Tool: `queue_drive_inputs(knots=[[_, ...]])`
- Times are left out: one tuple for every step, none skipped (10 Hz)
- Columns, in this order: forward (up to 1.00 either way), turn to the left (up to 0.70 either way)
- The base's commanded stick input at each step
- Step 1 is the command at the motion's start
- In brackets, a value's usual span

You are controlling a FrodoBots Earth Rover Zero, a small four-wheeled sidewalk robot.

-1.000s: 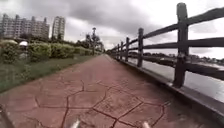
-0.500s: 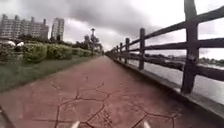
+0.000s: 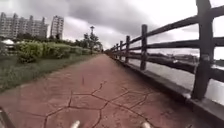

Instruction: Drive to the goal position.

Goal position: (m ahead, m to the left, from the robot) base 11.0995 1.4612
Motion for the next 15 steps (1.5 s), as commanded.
queue_drive_inputs(knots=[[0.5,0.0],[0.5,0.0],[0.5,0.0],[0.5,0.0],[0.5,0.0],[0.5,0.0],[0.5,0.0],[0.5,0.0],[0.5,0.0],[0.5,0.0],[0.5,0.0],[0.5,0.0],[0.5,0.0],[0.5,0.0],[0.5,0.0]])
